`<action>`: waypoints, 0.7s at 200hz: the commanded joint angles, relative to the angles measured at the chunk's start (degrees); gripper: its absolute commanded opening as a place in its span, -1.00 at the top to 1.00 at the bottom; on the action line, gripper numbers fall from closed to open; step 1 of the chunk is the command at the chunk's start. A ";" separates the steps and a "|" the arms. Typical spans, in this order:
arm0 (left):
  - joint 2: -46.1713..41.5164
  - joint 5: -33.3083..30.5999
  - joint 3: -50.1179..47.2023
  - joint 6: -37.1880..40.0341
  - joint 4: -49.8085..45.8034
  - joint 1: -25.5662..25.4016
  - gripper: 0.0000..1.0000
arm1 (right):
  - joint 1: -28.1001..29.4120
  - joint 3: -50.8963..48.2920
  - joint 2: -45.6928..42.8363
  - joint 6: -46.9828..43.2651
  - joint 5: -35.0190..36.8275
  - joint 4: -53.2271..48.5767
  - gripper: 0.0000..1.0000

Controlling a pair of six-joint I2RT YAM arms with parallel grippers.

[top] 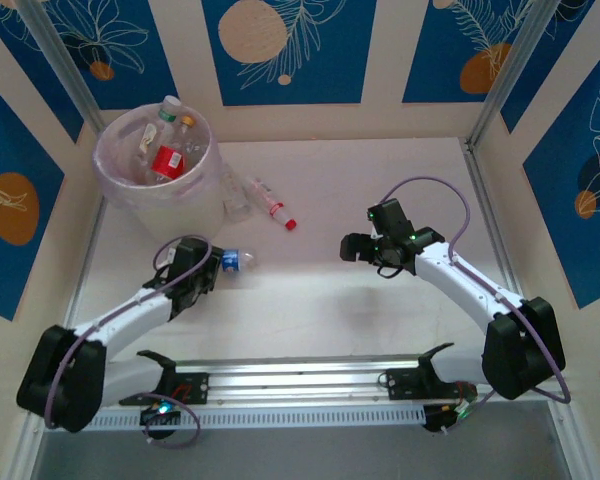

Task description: Put the plastic bottles in the bin

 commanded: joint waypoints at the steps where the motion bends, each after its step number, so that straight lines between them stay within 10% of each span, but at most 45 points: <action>1: -4.23 1.93 -0.98 3.16 -11.10 -1.41 -0.10 | -0.02 0.22 0.79 0.17 -0.27 0.34 -0.80; 104: -7.61 7.48 -2.10 9.11 -18.13 -1.60 -0.11 | 1.09 0.48 0.90 0.71 0.66 -0.03 -0.80; 140: -4.73 7.60 -2.14 9.61 -15.08 -1.60 -0.52 | 1.01 -0.79 0.03 1.37 0.98 0.05 -0.80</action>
